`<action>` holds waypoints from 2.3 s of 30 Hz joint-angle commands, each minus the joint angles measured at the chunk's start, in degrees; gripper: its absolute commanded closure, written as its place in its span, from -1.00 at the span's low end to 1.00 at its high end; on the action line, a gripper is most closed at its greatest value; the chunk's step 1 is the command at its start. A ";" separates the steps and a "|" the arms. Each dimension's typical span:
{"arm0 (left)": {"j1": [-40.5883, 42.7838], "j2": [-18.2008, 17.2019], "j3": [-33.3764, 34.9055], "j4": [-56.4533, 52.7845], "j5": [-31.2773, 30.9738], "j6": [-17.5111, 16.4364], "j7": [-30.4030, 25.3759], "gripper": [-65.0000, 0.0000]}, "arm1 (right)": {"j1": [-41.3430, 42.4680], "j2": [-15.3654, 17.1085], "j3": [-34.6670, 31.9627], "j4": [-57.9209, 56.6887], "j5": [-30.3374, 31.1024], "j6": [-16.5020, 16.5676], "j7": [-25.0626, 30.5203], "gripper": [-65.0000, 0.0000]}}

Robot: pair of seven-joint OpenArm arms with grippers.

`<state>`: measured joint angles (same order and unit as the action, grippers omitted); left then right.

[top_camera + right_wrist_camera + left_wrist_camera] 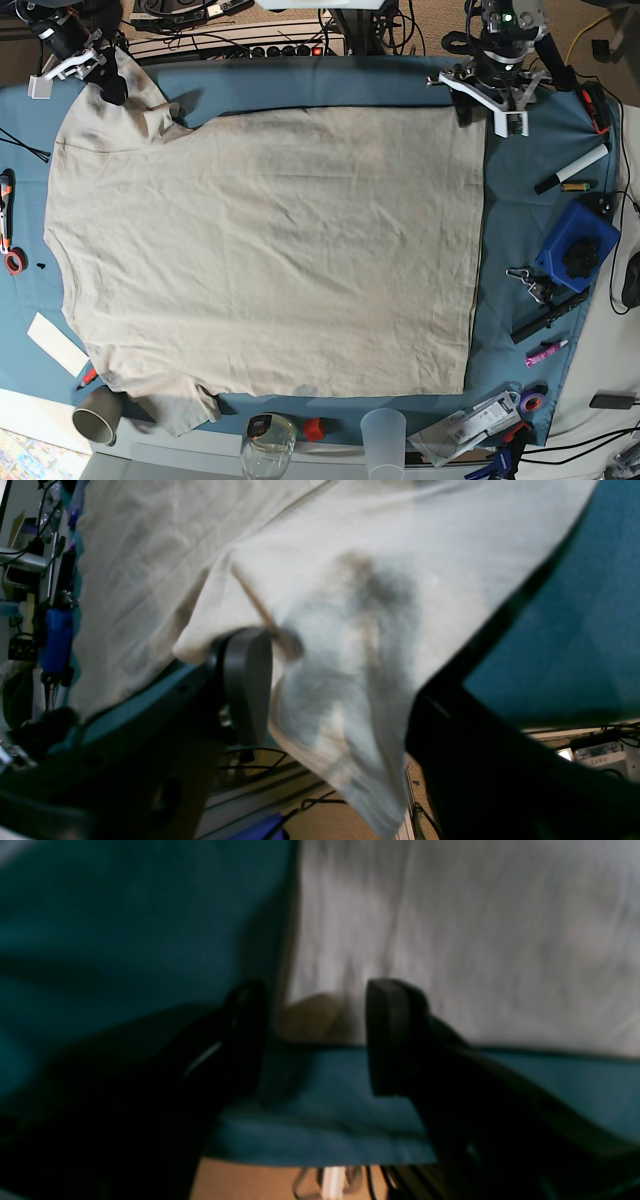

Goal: Fold the T-shirt properly
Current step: 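Lower both grippers and pinch the shirt's collar-side edge at each shoulder, then lift the shoulder edge with both grippers and pull it toward the hem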

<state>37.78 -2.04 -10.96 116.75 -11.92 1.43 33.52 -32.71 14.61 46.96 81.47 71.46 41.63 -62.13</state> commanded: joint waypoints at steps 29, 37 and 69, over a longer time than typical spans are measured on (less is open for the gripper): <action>-2.01 1.73 -0.11 -0.02 -6.29 -1.38 6.56 1.00 | -1.92 0.46 2.43 7.63 -4.37 -1.63 -3.93 1.00; 3.04 1.70 -0.13 6.60 -6.08 -1.42 6.54 1.00 | -6.58 0.48 9.70 10.62 0.50 -1.63 -6.27 1.00; 12.00 0.90 -11.30 14.05 -12.37 -4.28 9.75 1.00 | -10.12 0.66 18.36 10.73 13.54 -1.63 -14.19 1.00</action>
<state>49.39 -0.97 -21.89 129.56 -23.92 -2.83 44.56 -42.02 14.15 64.40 91.44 83.90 39.92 -77.67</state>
